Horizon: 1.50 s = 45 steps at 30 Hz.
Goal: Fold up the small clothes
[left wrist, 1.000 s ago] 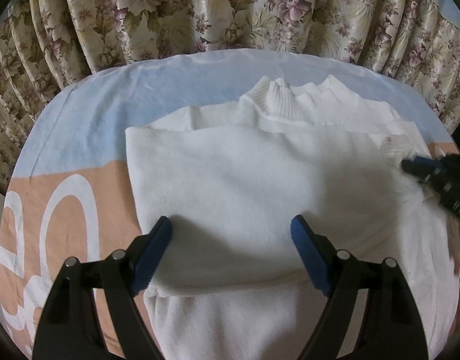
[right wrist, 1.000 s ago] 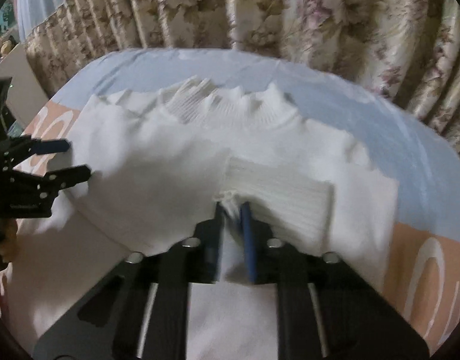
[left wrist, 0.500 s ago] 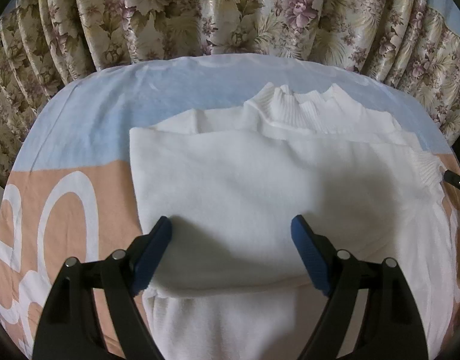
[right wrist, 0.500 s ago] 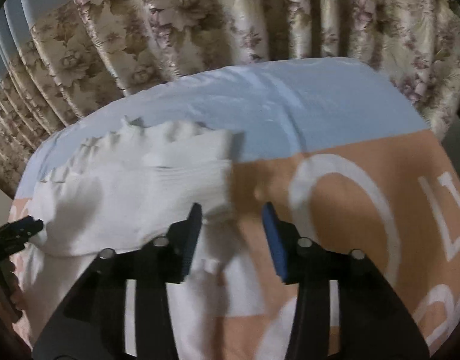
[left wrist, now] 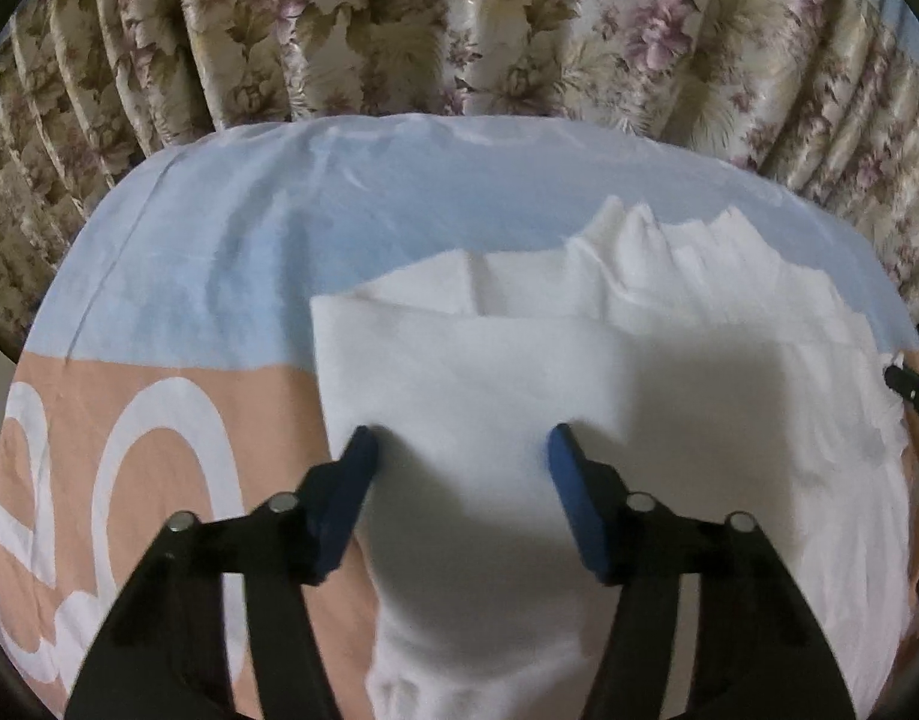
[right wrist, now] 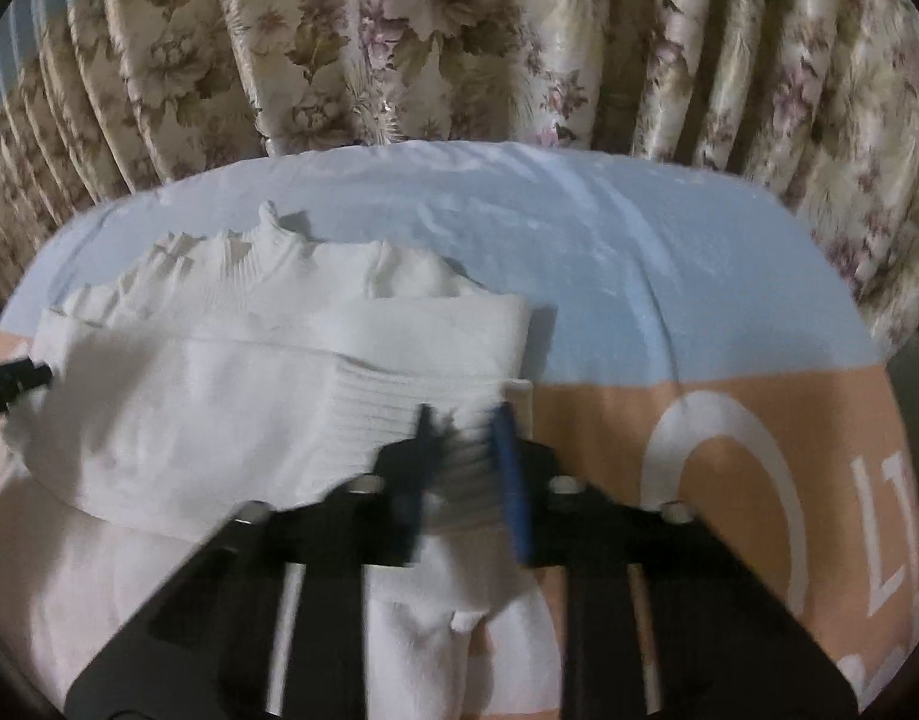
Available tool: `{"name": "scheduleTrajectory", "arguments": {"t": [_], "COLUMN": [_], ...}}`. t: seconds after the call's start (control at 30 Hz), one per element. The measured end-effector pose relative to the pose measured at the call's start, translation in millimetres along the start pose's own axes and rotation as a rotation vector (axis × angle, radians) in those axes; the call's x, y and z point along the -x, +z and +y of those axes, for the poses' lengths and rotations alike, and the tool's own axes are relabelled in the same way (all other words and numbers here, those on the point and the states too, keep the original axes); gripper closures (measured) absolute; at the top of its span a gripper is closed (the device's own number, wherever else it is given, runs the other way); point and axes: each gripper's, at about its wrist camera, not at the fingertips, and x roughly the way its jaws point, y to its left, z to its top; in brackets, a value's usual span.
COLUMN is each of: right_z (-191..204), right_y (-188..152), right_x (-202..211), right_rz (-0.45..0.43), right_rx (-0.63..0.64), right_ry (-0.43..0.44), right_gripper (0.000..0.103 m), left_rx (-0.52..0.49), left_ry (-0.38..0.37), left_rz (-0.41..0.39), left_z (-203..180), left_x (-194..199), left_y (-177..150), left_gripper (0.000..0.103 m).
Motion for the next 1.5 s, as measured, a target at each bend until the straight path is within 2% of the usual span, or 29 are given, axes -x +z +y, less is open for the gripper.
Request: {"name": "scheduleTrajectory", "arguments": {"t": [0.1,0.2,0.37,0.5,0.63,0.73,0.83,1.03,1.1,1.17,1.23,1.33,1.4,1.5], "right_z": [2.7,4.2,5.5,-1.4,-3.7,6.3,35.4,105.5,113.6,105.8,89.4,62.8,46.6,20.7], "right_y": [1.7,5.3,8.6,1.1,-0.1,-1.4,-4.3,-22.6,-29.0,-28.7,-26.4,-27.4,-28.5,-30.5], "right_x": [0.0,0.9,-2.9,-14.5,10.0,33.2,38.8,15.0,6.6,5.0,4.9,6.3,6.0,7.0], "right_rz": [-0.010,-0.024,-0.019,0.020,-0.043,-0.103,-0.104,-0.028,-0.014,-0.016,-0.015,-0.023,-0.016,-0.017], "right_rx": [0.014,0.013,0.023,0.006,-0.025,-0.007,0.054,0.228,0.264,0.242,0.199,0.163,0.125,0.054], "right_ry": [0.001,0.011,-0.007,-0.009,0.046,0.069,0.116,0.186,0.163,0.164,0.151,0.084,0.070,0.031], "right_gripper": [0.091,0.091,0.092,0.090,0.081,0.060,0.050,0.049,0.049,0.042,0.039,0.039,0.044,0.044], "left_rx": [0.018,0.023,0.046,0.017,0.011,-0.018,-0.068,-0.093,-0.109,-0.111,-0.102,-0.084,-0.093,-0.105], "left_ry": [-0.014,-0.024,-0.034,-0.003,0.021,0.004,0.012,0.007,0.025,0.024,0.028,0.018,0.026,0.041], "left_rz": [-0.010,-0.019,-0.033,-0.031,-0.038,-0.070,-0.074,-0.030,-0.044,-0.049,-0.054,-0.064,-0.070,-0.074], "left_z": [9.9,13.5,22.4,16.8,8.7,-12.5,-38.1,-69.0,-71.2,-69.1,-63.5,-57.2,-58.1,-60.7], "left_x": [0.8,2.7,4.3,5.1,16.4,32.4,34.7,15.0,14.0,15.0,14.5,16.3,16.4,15.6], "left_y": [1.5,-0.1,-3.2,-2.2,-2.7,-10.1,-17.2,-32.5,-36.4,-38.3,-38.9,-41.9,-44.2,-46.7], "left_gripper": [0.059,0.062,0.060,0.056,0.045,0.028,0.026,0.026,0.026,0.025,0.025,0.025,0.025,0.022]}}
